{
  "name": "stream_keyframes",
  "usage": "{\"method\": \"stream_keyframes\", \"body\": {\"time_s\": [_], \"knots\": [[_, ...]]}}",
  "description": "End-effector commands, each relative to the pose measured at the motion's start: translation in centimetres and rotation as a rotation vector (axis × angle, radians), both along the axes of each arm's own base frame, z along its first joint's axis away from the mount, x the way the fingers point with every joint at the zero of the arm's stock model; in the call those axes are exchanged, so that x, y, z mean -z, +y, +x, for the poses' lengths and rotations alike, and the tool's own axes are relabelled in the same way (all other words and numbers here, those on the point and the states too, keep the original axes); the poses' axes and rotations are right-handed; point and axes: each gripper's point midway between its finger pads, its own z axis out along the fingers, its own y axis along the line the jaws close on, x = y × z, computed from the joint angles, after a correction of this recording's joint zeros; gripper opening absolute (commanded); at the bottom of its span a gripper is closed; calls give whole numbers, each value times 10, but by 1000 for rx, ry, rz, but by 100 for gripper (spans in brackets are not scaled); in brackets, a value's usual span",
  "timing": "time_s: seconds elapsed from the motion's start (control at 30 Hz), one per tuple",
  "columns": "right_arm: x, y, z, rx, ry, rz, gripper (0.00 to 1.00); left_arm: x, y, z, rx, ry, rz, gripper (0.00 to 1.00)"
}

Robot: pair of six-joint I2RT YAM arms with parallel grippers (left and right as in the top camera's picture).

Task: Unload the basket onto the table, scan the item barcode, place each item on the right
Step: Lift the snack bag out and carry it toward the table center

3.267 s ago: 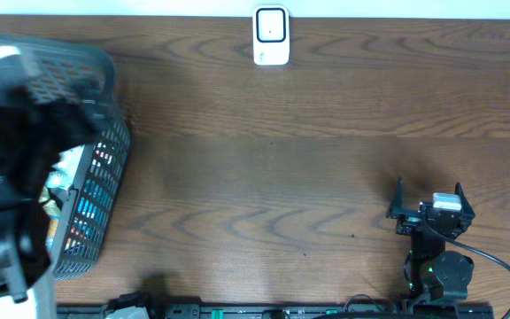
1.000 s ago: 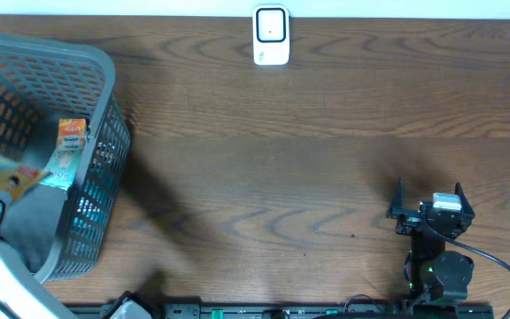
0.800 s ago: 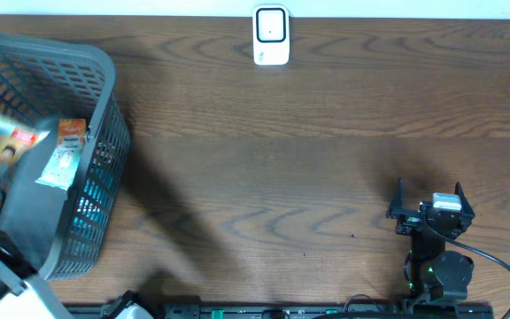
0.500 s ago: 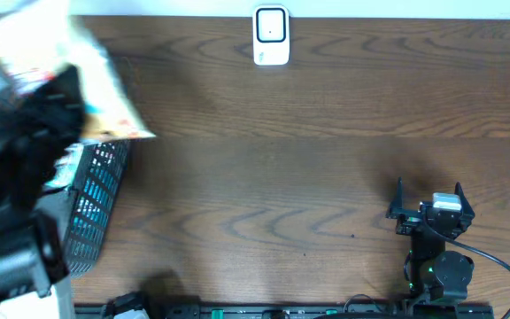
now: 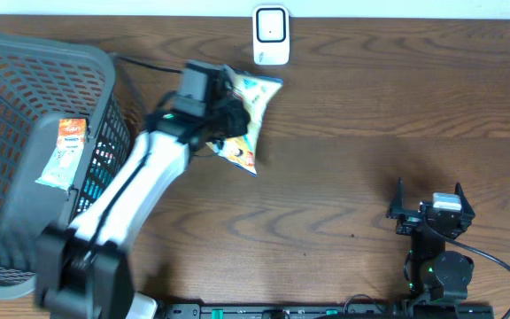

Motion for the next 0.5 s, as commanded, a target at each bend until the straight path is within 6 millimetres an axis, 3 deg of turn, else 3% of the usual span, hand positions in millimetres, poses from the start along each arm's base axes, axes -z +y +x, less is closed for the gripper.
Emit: {"method": "stream_keyframes", "body": {"time_s": [0.0,0.03,0.07,0.1,0.2,0.23,0.3,0.37,0.4,0.43,0.47], "knots": [[0,1,0,-6,-1,-6,99,30,1,11,-42,28,51,26],[0,1,0,-6,-1,-6,99,35,-1,12,-56,47,47,49],[0,1,0,-6,-1,-6,99,37,-1,12,-60,51,44,79],[0,1,0,-6,-1,-6,99,35,-2,13,-60,45,42,99],[0,1,0,-6,-1,-6,99,7,-1,20,-64,4,27,98],[0,1,0,-6,-1,-6,99,-19,-2,24,-64,-43,9,98],[0,1,0,-7,-1,-7,99,-45,-3,26,-58,-103,-9,99],[1,1,0,-6,0,-6,99,-63,-3,24,-58,-141,-24,68],[0,1,0,-6,-1,-6,99,-68,-2,22,-59,-148,-26,44],[0,1,0,-6,-1,-7,99,-69,-2,20,-58,-144,-25,28],[0,1,0,-6,-1,-6,99,-67,-1,18,-57,-133,-21,19]]}}
